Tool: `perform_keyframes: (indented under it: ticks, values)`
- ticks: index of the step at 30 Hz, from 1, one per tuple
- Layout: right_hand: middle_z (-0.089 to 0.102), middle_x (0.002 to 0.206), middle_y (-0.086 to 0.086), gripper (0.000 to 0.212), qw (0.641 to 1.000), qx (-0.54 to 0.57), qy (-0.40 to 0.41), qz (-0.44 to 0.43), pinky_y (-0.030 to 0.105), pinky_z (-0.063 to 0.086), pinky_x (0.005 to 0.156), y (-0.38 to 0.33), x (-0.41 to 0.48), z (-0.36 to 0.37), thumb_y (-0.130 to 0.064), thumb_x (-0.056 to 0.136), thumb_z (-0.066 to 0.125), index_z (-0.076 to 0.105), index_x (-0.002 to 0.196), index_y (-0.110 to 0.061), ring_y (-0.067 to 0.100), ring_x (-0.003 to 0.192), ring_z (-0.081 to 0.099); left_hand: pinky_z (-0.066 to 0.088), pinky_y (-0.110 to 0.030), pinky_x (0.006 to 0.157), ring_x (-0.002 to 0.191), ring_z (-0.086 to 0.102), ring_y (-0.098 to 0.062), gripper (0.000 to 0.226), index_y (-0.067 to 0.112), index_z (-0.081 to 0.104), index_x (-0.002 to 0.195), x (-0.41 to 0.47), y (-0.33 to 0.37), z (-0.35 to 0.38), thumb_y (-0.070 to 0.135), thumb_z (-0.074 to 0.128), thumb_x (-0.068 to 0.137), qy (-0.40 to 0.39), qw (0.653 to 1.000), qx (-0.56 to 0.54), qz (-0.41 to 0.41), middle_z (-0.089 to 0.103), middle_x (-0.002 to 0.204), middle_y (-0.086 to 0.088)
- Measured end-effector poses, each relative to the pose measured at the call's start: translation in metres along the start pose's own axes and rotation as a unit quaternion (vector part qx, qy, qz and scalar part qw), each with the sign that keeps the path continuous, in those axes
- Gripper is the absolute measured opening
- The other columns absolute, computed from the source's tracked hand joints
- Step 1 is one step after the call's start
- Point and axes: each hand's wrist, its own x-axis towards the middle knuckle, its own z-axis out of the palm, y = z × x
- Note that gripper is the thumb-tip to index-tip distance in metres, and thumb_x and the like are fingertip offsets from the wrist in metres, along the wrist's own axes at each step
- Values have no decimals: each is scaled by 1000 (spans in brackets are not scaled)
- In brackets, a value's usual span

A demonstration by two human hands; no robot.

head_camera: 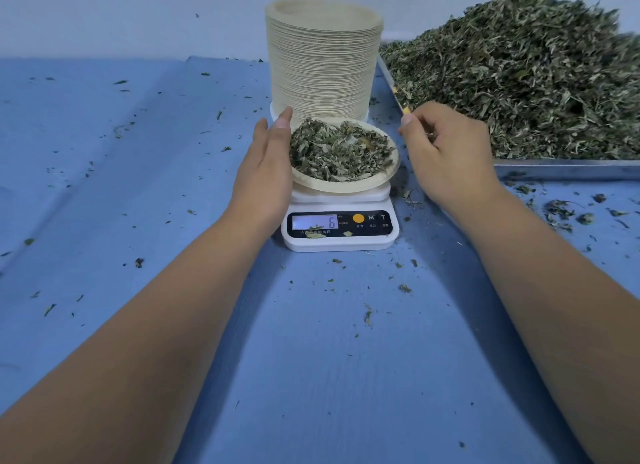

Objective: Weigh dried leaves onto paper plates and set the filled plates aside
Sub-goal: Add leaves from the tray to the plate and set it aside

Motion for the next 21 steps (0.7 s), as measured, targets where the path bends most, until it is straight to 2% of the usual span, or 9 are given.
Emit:
perform_keyframes:
  ticks: [2,5,8,12,15,21]
  values:
    - [49,64,-15,29,1000,-19,-20,11,31,32,63,3,-1,1,-38,103,46,64,97,-15,13,63,47,9,-24,111,154,14,-2,58,49,45,150,1,1,1,67,22,101,-20,1000,20,2,18,170,16]
    - [56,76,-13,28,999,-22,-43,16,32,41,70,4,-1,2,-39,102,47,62,102,-16,19,75,55,7,-23,107,154,13,-1,53,48,43,152,2,1,1,62,22,106,-20,999,45,5,13,170,17]
    - [61,82,-10,30,998,-25,-53,19,35,47,74,4,0,2,-42,101,46,63,104,-18,21,81,60,8,-25,110,154,13,-1,48,56,39,150,2,1,-2,60,22,106,0,999,35,16,13,170,18]
    - [60,79,-19,29,997,-18,-71,33,32,46,73,9,1,3,-47,100,46,63,104,-23,16,78,59,9,-31,119,155,13,-2,47,55,45,148,4,1,-3,58,24,106,-4,1000,17,-1,15,170,17]
    - [58,80,-21,29,997,-14,-77,25,30,44,74,10,1,3,-47,101,46,63,105,-24,15,80,59,7,-26,111,155,11,-2,47,52,51,145,3,1,-1,57,24,107,-34,998,47,2,12,171,16]
    - [61,86,-18,27,995,-8,-99,25,30,42,76,11,1,1,-47,101,46,63,106,-26,14,84,58,6,-22,106,155,9,-3,48,53,31,155,4,-1,-2,58,22,108,-19,998,61,15,10,171,16]
